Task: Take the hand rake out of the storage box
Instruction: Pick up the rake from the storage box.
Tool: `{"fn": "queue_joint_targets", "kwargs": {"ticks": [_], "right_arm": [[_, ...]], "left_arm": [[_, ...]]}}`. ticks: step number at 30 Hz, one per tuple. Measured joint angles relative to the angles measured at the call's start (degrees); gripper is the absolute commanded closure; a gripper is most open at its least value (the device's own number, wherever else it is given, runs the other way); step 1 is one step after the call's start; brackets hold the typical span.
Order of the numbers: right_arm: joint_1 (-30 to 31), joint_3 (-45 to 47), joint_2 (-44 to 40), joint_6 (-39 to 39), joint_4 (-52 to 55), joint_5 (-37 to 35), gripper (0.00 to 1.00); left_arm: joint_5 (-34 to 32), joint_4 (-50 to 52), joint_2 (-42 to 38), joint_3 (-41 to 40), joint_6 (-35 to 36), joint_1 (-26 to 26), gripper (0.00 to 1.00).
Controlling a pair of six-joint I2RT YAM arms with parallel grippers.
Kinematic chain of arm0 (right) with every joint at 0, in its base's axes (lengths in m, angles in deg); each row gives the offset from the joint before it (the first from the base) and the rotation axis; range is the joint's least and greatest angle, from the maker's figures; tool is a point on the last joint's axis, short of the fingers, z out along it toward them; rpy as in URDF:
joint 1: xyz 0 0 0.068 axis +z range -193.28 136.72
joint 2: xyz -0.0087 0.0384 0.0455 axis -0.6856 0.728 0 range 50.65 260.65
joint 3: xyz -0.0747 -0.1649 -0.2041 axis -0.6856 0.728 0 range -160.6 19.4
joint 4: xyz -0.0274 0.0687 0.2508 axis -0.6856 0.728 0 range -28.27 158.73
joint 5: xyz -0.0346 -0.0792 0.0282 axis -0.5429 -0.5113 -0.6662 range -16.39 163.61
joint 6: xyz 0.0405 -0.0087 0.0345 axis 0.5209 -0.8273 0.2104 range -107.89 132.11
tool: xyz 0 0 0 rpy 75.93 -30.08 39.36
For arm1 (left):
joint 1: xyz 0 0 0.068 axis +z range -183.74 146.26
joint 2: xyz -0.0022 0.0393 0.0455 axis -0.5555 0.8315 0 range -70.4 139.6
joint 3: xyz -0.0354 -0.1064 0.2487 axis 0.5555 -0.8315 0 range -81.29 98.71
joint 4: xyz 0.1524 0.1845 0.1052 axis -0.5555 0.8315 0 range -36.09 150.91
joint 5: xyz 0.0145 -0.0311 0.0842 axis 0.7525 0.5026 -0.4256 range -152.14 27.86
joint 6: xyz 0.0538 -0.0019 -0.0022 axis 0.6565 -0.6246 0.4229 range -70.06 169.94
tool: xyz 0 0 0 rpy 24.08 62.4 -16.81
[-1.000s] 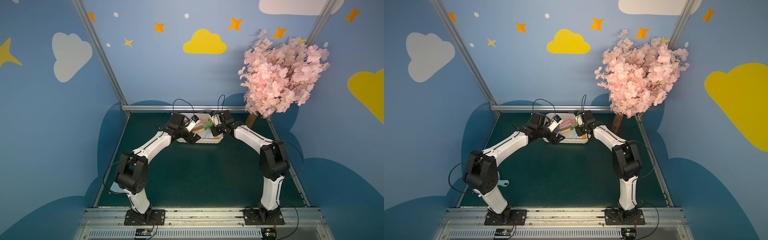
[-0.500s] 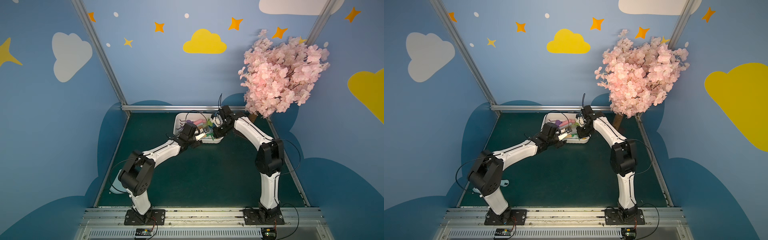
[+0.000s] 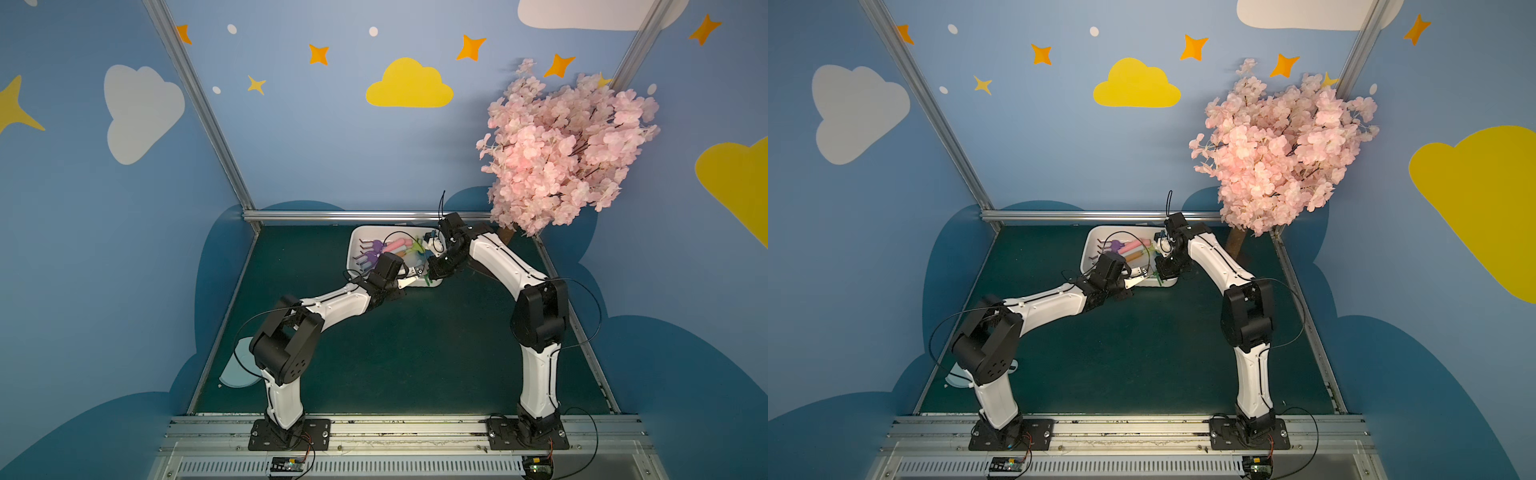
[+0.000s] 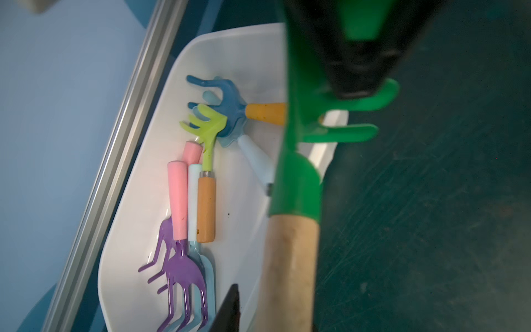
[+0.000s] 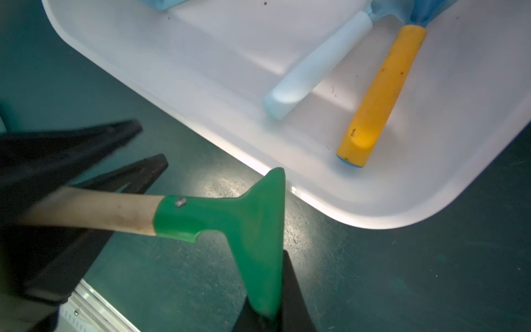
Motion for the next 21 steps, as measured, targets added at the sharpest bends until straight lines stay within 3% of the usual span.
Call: {"fn": "queue_joint_targets", "kwargs": {"ticks": [4, 7, 11, 17, 21], "right_arm": [[-0.07, -0.13, 0.20, -1.03, 0.98, -0.55, 0.99], [-0.20, -0.13, 0.20, -0.87, 1.03, -0.31, 0.91], [-0.87, 0.74, -0.42, 1.44, 0.17, 1.60, 0.67], [-2.89, 12.72, -10.54, 4.96, -6.32, 5.22, 0.47], [-5.66, 20.06, -19.65, 7.34, -12.02, 6.43, 0.37]], "left_arm": [[-0.04, 0.33, 0.20, 0.00, 0.66, -0.48, 0.97], [0.17, 0.46, 0.17, 0.00, 0.46, -0.48, 0.97], [0.13, 1.36, 0.17, 0.00, -2.62, -0.52, 0.97], [-0.04, 6.47, -1.95, -0.74, -15.37, -0.48, 0.97], [3.26, 9.84, -10.12, -6.97, -28.52, 0.02, 0.97]]}}
